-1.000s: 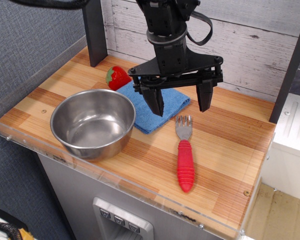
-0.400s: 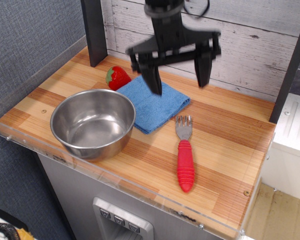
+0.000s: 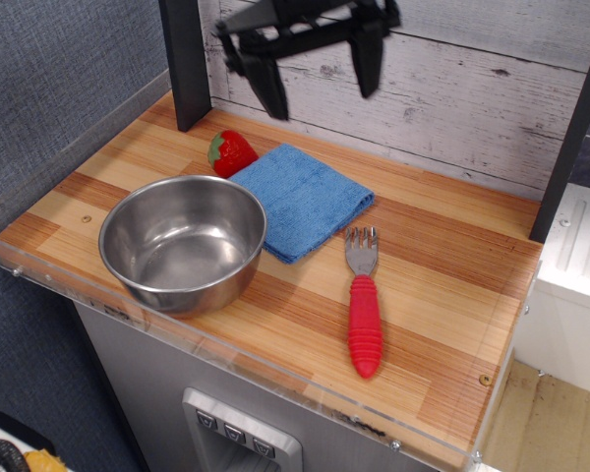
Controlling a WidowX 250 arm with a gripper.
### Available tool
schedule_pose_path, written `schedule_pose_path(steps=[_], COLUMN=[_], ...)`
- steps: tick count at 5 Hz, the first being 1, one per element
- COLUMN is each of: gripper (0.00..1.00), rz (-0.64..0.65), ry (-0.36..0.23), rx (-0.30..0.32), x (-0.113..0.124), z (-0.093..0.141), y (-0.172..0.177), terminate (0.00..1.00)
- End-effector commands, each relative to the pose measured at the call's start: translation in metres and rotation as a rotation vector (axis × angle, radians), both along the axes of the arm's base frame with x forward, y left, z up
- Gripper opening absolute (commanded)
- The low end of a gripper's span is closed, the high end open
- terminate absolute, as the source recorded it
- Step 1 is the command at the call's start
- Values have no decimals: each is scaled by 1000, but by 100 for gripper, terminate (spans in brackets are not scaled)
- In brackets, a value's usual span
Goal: Put the cherry on the table near red spoon.
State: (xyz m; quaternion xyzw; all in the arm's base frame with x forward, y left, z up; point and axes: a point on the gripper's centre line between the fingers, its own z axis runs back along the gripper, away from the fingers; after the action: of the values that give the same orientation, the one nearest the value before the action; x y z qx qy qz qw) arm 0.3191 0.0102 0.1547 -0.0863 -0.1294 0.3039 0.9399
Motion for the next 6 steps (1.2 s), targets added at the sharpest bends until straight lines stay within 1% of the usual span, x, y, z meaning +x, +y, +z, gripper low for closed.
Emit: schedule_pose_path(steps=[1,3,4,6], gripper=[100,100,100,100], rz=[104,166,172,189], ry=[-32,15,40,70], rx=[10,44,53,66], x=[26,46,55,67], z=[11,-23,-40,-59], y=[45,70,71,79], terminate=[0,0,0,0])
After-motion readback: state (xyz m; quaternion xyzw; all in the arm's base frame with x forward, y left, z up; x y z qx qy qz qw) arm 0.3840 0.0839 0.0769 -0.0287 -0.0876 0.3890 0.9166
